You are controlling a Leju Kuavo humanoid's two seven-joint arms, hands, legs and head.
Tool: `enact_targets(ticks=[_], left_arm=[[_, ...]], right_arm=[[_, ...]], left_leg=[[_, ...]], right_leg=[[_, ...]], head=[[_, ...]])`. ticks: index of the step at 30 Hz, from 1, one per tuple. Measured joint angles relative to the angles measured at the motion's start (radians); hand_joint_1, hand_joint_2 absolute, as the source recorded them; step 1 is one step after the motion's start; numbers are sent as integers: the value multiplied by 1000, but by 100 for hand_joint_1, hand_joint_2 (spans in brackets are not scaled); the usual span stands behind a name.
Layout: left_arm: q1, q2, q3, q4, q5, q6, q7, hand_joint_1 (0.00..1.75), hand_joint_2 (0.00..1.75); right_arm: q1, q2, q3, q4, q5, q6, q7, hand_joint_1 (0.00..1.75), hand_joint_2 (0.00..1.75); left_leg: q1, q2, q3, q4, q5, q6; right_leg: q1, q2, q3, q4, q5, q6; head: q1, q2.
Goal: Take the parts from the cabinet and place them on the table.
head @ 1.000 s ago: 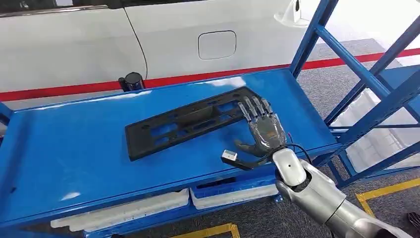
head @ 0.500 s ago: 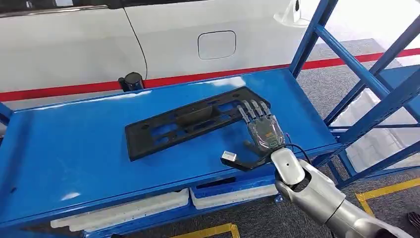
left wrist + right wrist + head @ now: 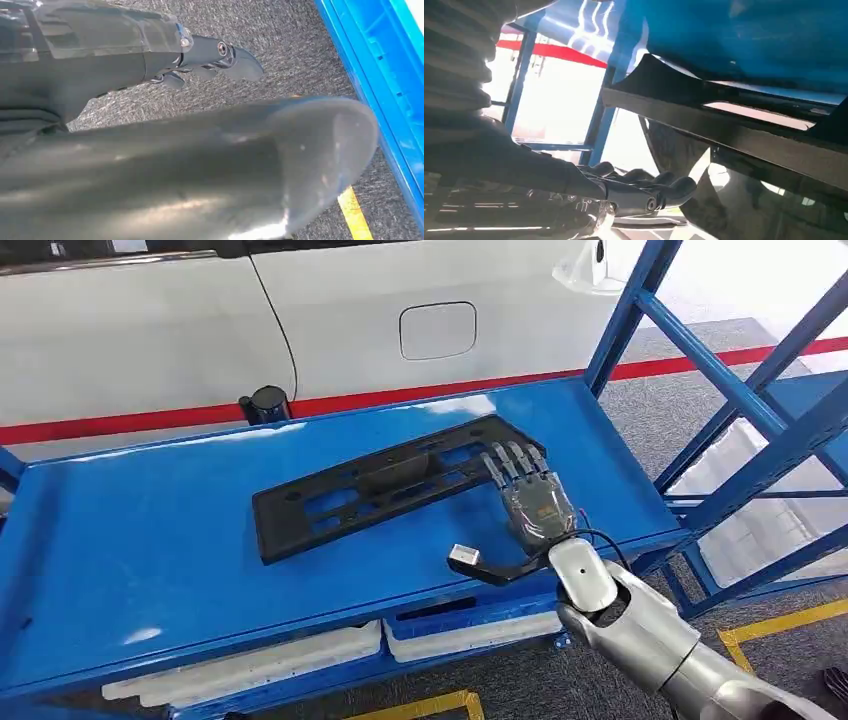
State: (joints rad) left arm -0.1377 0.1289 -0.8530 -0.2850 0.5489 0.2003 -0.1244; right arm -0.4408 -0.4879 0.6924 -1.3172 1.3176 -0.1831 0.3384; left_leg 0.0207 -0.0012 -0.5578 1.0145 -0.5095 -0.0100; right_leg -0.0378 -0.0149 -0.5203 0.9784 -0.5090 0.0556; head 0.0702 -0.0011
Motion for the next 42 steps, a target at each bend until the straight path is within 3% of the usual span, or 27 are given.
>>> enact_targets(ticks=[9,11,12,13,15,16,17,18,19,21,22,23,27,28,29,31,32,33,34,36,37,38,42], left_arm=[[0,0,0,0,3,0,-3,0,0],[0,3,0,0,3,0,-5,0,0],[1,3,0,0,3,0,-6,0,0],[0,3,0,0,4,0,-8,0,0],[-1,4,0,1,5,0,-11,0,0],[0,4,0,1,5,0,-12,0,0],[0,4,0,2,5,0,-12,0,0],[1,4,0,3,6,0,-12,0,0],[1,3,0,3,6,0,-12,0,0],[1,3,0,4,6,0,-12,0,0],[1,4,0,5,6,0,-12,0,0],[-1,5,0,5,6,0,-13,0,0],[0,1,-1,6,7,0,-13,0,0],[-1,2,-1,6,7,0,-14,0,0],[-2,2,-1,6,7,0,-15,0,0],[0,3,-1,6,7,0,-14,0,0],[2,3,-1,7,7,0,-14,0,0],[4,3,-1,7,7,0,-15,0,0],[5,3,-1,8,8,0,-15,0,0],[5,5,-1,8,10,0,-15,0,0],[5,6,-1,8,11,0,-15,0,0],[4,6,-1,9,11,0,-16,0,0],[4,7,-1,10,13,0,-17,0,0]], right_arm=[[-1,-14,5,-11,3,4,0,0,175],[-3,-16,5,-17,5,6,0,0,175],[-4,-20,5,-24,5,7,0,0,175],[-8,-21,6,-27,6,8,0,0,175],[-10,-26,6,-26,6,16,0,0,175],[-6,-28,8,-26,6,19,0,0,175],[-2,-29,9,-26,6,22,0,0,175],[1,-29,11,-26,6,25,0,0,175],[1,-30,13,-26,6,27,0,0,175],[-1,-33,15,-26,6,27,0,0,175],[-2,-32,16,-25,6,29,0,0,175],[-4,-34,17,-27,6,29,0,0,175],[-13,-35,16,-40,9,31,0,0,175],[-14,-35,15,-45,9,31,0,0,175],[-15,-36,16,-45,9,31,0,0,175],[-12,-35,18,-45,9,33,0,0,175],[-12,-35,21,-45,8,34,0,0,175],[-12,-35,22,-45,9,34,0,0,175],[-12,-34,22,-45,8,34,0,0,175],[-12,-34,23,-45,6,34,-1,0,175],[-12,-34,23,-45,6,34,-1,0,175],[-13,-34,23,-45,5,34,-1,0,175],[-13,-34,23,-45,5,34,-2,0,175]], left_leg=[[0,0,0,0,0,0],[-6,1,5,-13,3,18],[6,0,25,-43,20,21],[6,2,34,-60,26,25],[5,3,35,-63,29,27],[4,2,35,-62,27,26],[4,0,35,-61,25,24],[4,-3,38,-60,22,20],[7,-7,40,-56,17,13],[13,-13,44,-41,1,-3],[12,-15,39,-37,-5,-12],[7,-15,32,-23,-9,-20],[14,-11,39,-29,-20,-42],[13,3,26,4,-36,-43],[12,4,-7,68,-67,-42],[11,3,-107,241,-129,-40],[10,3,-144,295,-136,-39],[9,3,-156,296,-116,-36],[8,3,-146,256,-74,-31],[5,6,-78,90,31,-21],[3,16,-53,36,39,-16],[-2,17,-42,15,29,-15],[-3,9,-45,11,28,12]], right_leg=[[0,0,0,0,0,0],[-1,-4,9,-24,11,15],[-3,-6,11,-21,6,12],[1,2,-6,10,-15,8],[2,10,-82,161,-85,7],[1,10,-122,232,-107,8],[1,10,-150,273,-110,9],[1,10,-155,265,-84,9],[-1,10,-140,215,-37,10],[-4,11,-76,47,68,12],[-3,22,-65,30,43,14],[0,24,-60,10,39,2],[1,19,-60,23,30,-34],[2,16,-55,23,27,-40],[4,14,-54,23,25,-46],[11,10,-53,23,21,-53],[14,10,-52,25,19,-55],[16,10,-50,25,17,-56],[18,9,-46,25,14,-56],[19,10,-32,26,5,-50],[19,10,-30,26,1,-44],[26,12,-32,31,-2,-38],[20,4,-29,19,-5,-14]], head=[[0,0],[-7,0],[-8,0],[0,0],[10,0],[11,0],[8,0],[10,0],[11,0],[12,0],[14,0],[15,0],[-4,0],[-13,0],[-19,0],[-31,0],[-32,0],[-32,0],[-33,0],[-33,0],[-34,0],[-37,0],[-32,0]])
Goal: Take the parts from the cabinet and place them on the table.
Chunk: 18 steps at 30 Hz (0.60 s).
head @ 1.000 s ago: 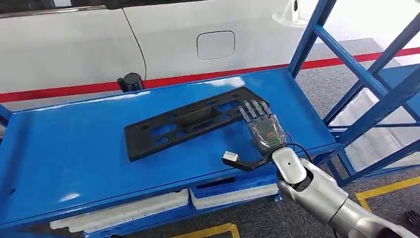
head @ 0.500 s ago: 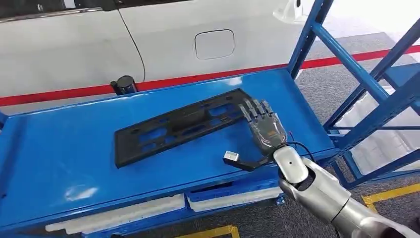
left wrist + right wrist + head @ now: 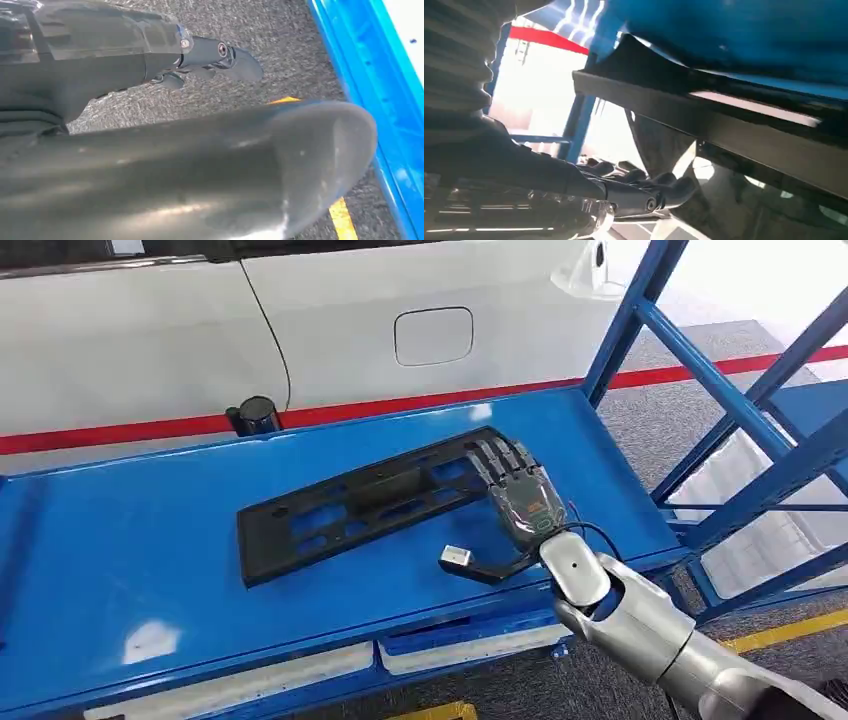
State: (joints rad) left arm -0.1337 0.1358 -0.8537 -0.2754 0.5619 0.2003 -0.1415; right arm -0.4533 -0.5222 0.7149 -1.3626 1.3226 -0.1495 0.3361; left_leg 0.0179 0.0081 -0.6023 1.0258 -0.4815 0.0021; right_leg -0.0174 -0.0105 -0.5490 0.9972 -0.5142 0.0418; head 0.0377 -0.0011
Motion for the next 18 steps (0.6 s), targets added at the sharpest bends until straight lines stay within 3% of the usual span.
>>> enact_targets(ticks=[1,2,4,5,6,7,9,10,11,12,14,15,16,17,18], left_arm=[[0,0,0,0,0,0,-1,0,0],[-1,0,0,0,0,0,-1,0,0],[0,1,0,1,0,0,-1,0,0],[1,2,0,2,0,0,-1,0,0],[1,1,0,2,0,0,-1,0,0],[1,1,0,2,0,0,-1,0,0],[1,1,0,2,0,0,-2,0,0],[1,-1,0,2,0,1,-2,0,0],[-1,-5,0,2,0,1,-3,0,0],[-1,-3,0,3,0,3,-3,0,0],[1,-4,0,4,0,3,-3,0,0],[-1,-6,0,4,0,4,-4,0,0],[-1,-5,0,4,0,5,-3,0,0],[-1,-5,0,4,0,5,-4,0,0],[-3,-5,0,4,0,5,-4,0,0]], right_arm=[[0,-1,0,0,0,0,0,0,175],[-2,-2,0,0,0,0,0,0,175],[1,-2,1,1,0,0,-2,0,175],[4,-2,2,1,0,0,-3,0,175],[6,-1,2,1,0,1,-5,0,175],[6,-1,2,1,0,1,-6,0,175],[4,-2,2,0,0,1,-8,0,175],[1,-2,1,0,0,1,-8,0,175],[0,-4,0,0,0,1,-8,0,175],[-1,-5,0,-3,0,1,-9,0,175],[-1,-7,0,-5,0,1,-9,0,175],[-2,-7,0,-6,0,1,-9,0,175],[-1,-5,0,-8,0,0,-9,0,175],[-2,-5,0,-10,0,0,-9,0,175],[-4,-5,0,-11,0,1,-9,0,175]], left_leg=[[1,-3,2,-2,0,4],[0,-3,4,-2,-1,9],[-7,-5,7,-2,-5,16],[-11,-6,9,-2,-8,19],[-15,-8,12,-2,-9,22],[-20,-9,16,-2,-12,26],[-29,-12,27,-2,-17,27],[-27,-12,30,-3,-20,29],[-35,-12,26,0,-23,25],[-28,-12,21,0,-22,21],[-22,-11,23,-5,-21,12],[-27,-11,27,-7,-23,5],[-26,-9,26,7,-32,3],[-24,-10,9,42,-55,-6],[-20,-10,-28,112,-90,-15]], right_leg=[[-1,2,-5,21,-16,4],[-1,3,-29,73,-46,5],[-1,5,-112,235,-116,6],[-1,5,-150,303,-134,5],[1,5,-163,320,-125,2],[3,6,-156,292,-89,-5],[14,9,-95,139,12,-28],[23,13,-62,56,50,-47],[27,12,-46,35,34,-67],[32,13,-45,16,34,-63],[36,14,-44,14,34,-66],[32,14,-36,-1,39,-69],[24,10,-24,-17,47,-65],[20,9,-16,-25,46,-68],[18,8,-14,-25,46,-69]], head=[[6,0],[14,0],[27,0],[34,0],[38,0],[42,0],[48,0],[48,0],[31,0],[31,0],[41,0],[41,0],[45,0],[37,0],[29,0]])
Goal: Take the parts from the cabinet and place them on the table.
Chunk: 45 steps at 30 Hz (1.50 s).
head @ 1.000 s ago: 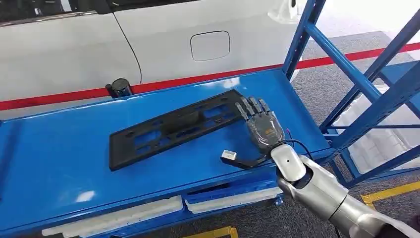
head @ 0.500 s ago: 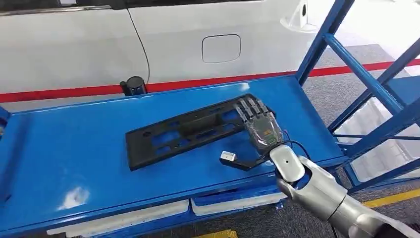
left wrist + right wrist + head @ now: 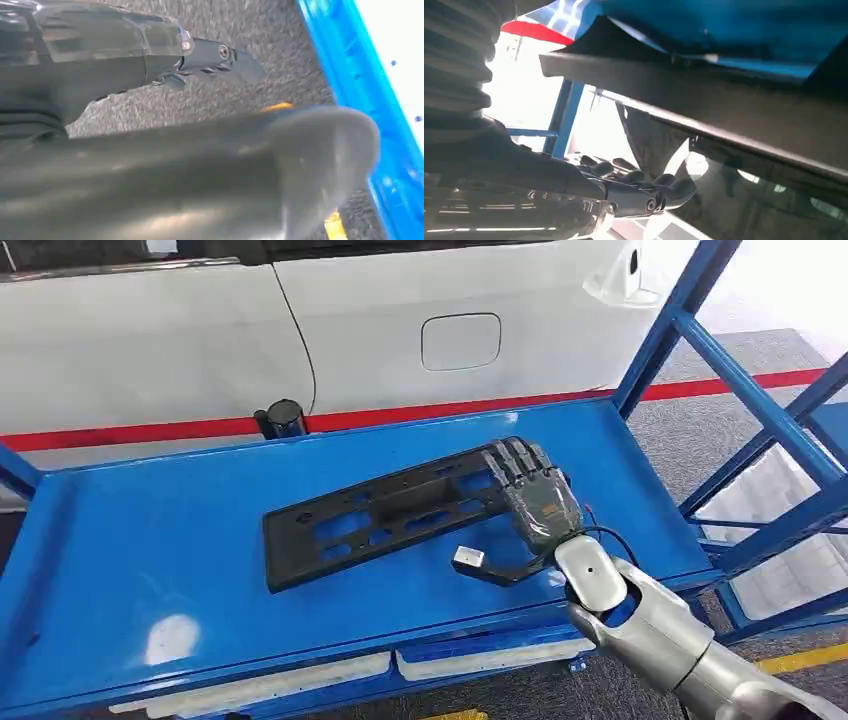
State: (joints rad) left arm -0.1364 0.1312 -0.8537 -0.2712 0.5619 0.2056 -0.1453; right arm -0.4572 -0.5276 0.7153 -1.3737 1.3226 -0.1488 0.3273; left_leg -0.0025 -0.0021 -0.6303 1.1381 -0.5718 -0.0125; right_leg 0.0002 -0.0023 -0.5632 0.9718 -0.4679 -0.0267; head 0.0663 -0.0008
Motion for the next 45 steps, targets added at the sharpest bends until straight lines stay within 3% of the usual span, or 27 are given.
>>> enact_targets(ticks=[2,3,5,7,8,9,12,14,16,17,19,21,22,23,24,26,27,29,32,34,35,37,39,40,41,42,45], left_arm=[[2,2,0,0,0,1,0,0,0],[4,2,0,1,0,1,0,0,0],[5,2,0,1,0,1,0,0,0],[4,5,0,1,0,1,0,0,0],[4,3,0,1,0,1,0,0,0],[4,3,0,1,0,1,0,0,0],[4,5,0,2,0,1,0,0,0],[4,6,0,2,0,1,0,0,0],[3,6,0,2,0,1,0,0,0],[4,6,0,2,0,1,0,0,0],[4,6,0,3,0,1,0,0,0],[4,6,0,3,0,1,0,0,0],[3,6,0,3,0,1,0,0,0],[3,5,0,3,0,1,0,0,0],[0,-5,0,3,0,2,0,0,0],[1,-2,0,4,0,3,-1,0,0],[3,-6,0,4,0,4,-2,0,0],[2,-5,0,4,0,4,-2,0,0],[2,0,0,5,2,5,3,0,0],[5,0,0,5,3,4,2,0,0],[5,-1,0,5,3,4,2,0,0],[5,1,0,5,3,5,-1,0,0],[4,1,0,5,3,5,-3,0,0],[4,1,0,5,3,5,-4,0,0],[6,1,0,5,4,5,-6,0,0],[5,1,0,5,4,5,-9,0,0],[5,1,0,5,4,5,-15,0,0]], right_arm=[[4,2,3,0,0,0,0,0,175],[6,2,5,0,0,0,0,0,175],[6,3,8,0,0,0,0,0,175],[6,5,8,0,0,0,0,0,175],[5,4,8,0,0,0,0,0,175],[4,4,8,0,0,0,-1,0,175],[3,5,8,-2,0,0,-1,0,175],[2,4,8,-2,0,0,-1,0,175],[1,3,8,-2,0,0,-1,0,175],[3,3,8,-2,0,1,-1,0,175],[9,4,10,-2,0,2,-1,0,175],[8,4,9,-2,-1,1,-1,0,175],[7,4,9,-2,0,1,-1,0,175],[5,3,9,-2,0,1,-1,0,175],[5,0,8,-2,-1,0,-1,0,175],[3,-5,8,-3,-2,-1,-1,0,175],[2,-5,7,-3,-3,-1,-1,175,175],[4,-3,8,-6,-4,0,-1,175,175],[7,-1,9,-7,-13,2,-6,175,175],[14,1,11,-7,-13,2,-7,175,175],[17,2,13,-7,-13,3,-7,175,175],[17,3,16,-8,-13,5,-7,175,175],[18,3,16,-8,-14,8,-7,175,175],[20,4,16,-8,-16,10,-7,175,175],[20,3,17,-9,-16,10,-7,175,175],[21,3,16,-9,-17,10,-7,175,175],[21,-2,16,-10,-24,11,-7,175,175]], left_leg=[[12,0,-83,142,-52,-15],[17,0,-107,171,-48,-22],[27,3,-81,95,22,-34],[36,11,3,-76,112,-46],[28,11,12,-85,82,-45],[26,10,15,-99,88,-27],[24,10,15,-94,84,4],[26,9,21,-95,83,13],[23,10,25,-95,80,21],[18,11,26,-95,77,25],[9,11,29,-95,74,31],[1,8,36,-95,71,35],[-5,6,43,-96,67,37],[-1,6,43,-97,66,38],[-7,4,36,-96,65,33],[9,3,34,-101,69,21],[10,3,37,-107,71,15],[8,1,38,-88,56,5],[14,-1,-60,96,-37,-11],[20,0,-103,157,-35,-22],[22,2,-89,117,1,-26],[28,6,-14,-39,91,-33],[24,10,10,-84,84,-27],[23,9,9,-81,82,-8],[26,9,9,-87,85,-4],[24,9,9,-86,84,-3],[21,6,10,-86,82,2]], right_leg=[[-4,-2,0,2,-4,1],[-7,-2,1,4,-7,5],[-16,-2,3,13,-16,17],[-29,-2,6,32,-33,34],[-30,-1,5,36,-40,46],[-29,1,4,47,-47,54],[-31,1,12,33,-45,66],[-32,1,7,52,-62,70],[-27,2,-49,167,-122,70],[-26,2,-111,279,-166,69],[-21,2,-150,334,-156,59],[-11,3,-122,256,-89,40],[3,5,-72,140,-20,16],[15,9,-50,82,-7,-10],[18,7,-43,66,-11,-19],[29,9,-38,47,-15,-20],[29,8,-33,38,-14,-20],[16,4,-4,0,2,-9],[10,1,-1,1,-1,-10],[5,0,-1,8,-8,-4],[1,0,-1,15,-13,1],[-7,0,-1,32,-28,13],[-2,2,-5,50,-42,29],[-3,5,-7,51,-43,34],[-3,5,-6,56,-49,32],[-2,5,-7,53,-43,3],[-4,5,-3,48,-44,-5]], head=[[-11,0],[-11,0],[-13,0],[-13,0],[-18,0],[-26,0],[-19,0],[-11,0],[5,0],[16,0],[20,0],[24,0],[30,0],[31,0],[7,0],[22,0],[26,0],[26,0],[3,0],[-6,0],[-6,0],[-8,0],[-16,0],[-15,0],[-9,0],[-5,0],[8,0]])
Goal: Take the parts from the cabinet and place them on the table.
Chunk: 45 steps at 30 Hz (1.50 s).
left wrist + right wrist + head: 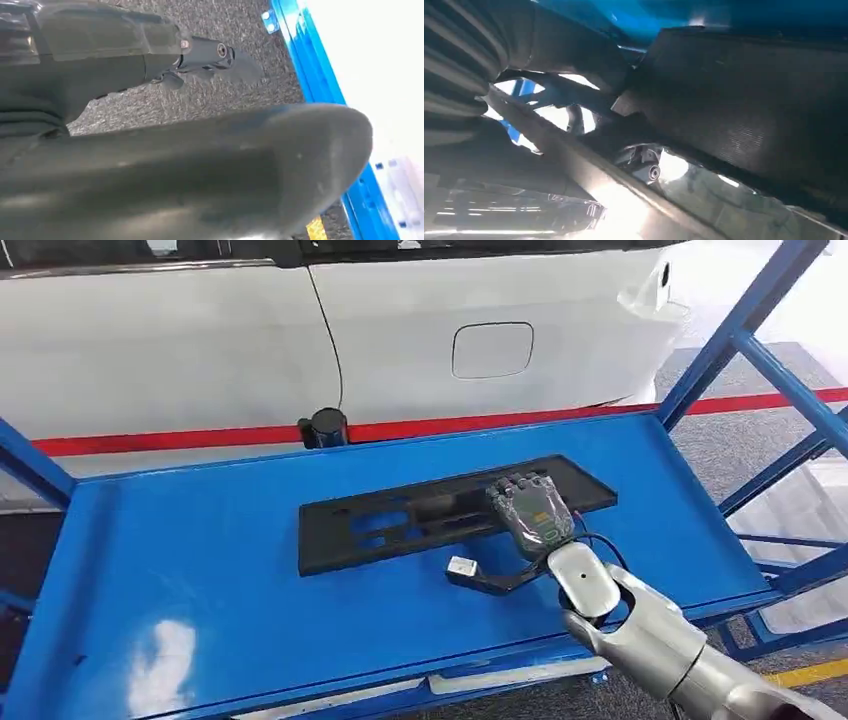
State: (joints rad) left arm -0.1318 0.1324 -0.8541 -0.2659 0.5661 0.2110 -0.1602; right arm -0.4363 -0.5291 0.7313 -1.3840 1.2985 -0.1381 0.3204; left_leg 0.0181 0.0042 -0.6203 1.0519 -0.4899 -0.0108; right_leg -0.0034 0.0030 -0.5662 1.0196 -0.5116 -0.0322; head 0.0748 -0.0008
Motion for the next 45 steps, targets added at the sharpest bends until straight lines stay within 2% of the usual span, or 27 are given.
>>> enact_targets(ticks=[3,6,8,9,17,23,27,31,45], left_arm=[[0,0,0,0,2,0,-10,0,0],[0,0,0,0,2,0,-16,0,0],[0,0,0,0,2,0,-18,0,0],[0,0,0,0,2,0,-18,0,0],[0,-1,0,0,2,0,-27,0,0],[0,-2,0,0,16,0,-30,0,0],[0,-5,0,0,20,0,-30,0,0],[0,-6,0,0,20,0,-30,0,0],[0,-8,0,0,20,0,-30,0,0]], right_arm=[[7,0,0,0,-13,2,4,175,175],[13,-1,-5,0,-20,3,8,175,175],[16,-1,-8,-1,-23,3,8,175,175],[17,-1,-8,-2,-24,3,8,175,175],[25,-3,-19,-15,-31,-20,21,175,175],[41,-3,-64,-107,-10,-161,90,175,175],[40,-3,-115,-227,-7,-156,102,175,175],[45,-3,-143,-289,-7,-156,102,175,175],[56,-5,-174,-358,-7,-155,102,175,175]], left_leg=[[-3,-3,0,0,-1,7],[-5,-4,-1,1,-2,12],[-6,-5,-1,1,-2,14],[-6,-5,-1,1,-2,14],[-6,-7,1,0,-1,15],[-6,-6,1,-2,-1,15],[-5,-6,2,-2,-1,15],[-5,-6,2,-2,-1,15],[-5,-6,2,-2,-1,15]], right_leg=[[-2,0,3,-6,1,2],[-5,-1,5,-11,3,26],[-7,-1,7,-14,3,48],[-8,-1,7,-15,4,51],[-7,-3,8,-14,3,55],[-7,-3,8,-14,2,55],[-6,-3,8,-14,1,55],[-6,-3,8,-14,1,55],[-6,-3,8,-14,1,55]], head=[[7,0],[8,0],[7,0],[6,0],[3,0],[3,0],[3,0],[3,0],[3,0]])
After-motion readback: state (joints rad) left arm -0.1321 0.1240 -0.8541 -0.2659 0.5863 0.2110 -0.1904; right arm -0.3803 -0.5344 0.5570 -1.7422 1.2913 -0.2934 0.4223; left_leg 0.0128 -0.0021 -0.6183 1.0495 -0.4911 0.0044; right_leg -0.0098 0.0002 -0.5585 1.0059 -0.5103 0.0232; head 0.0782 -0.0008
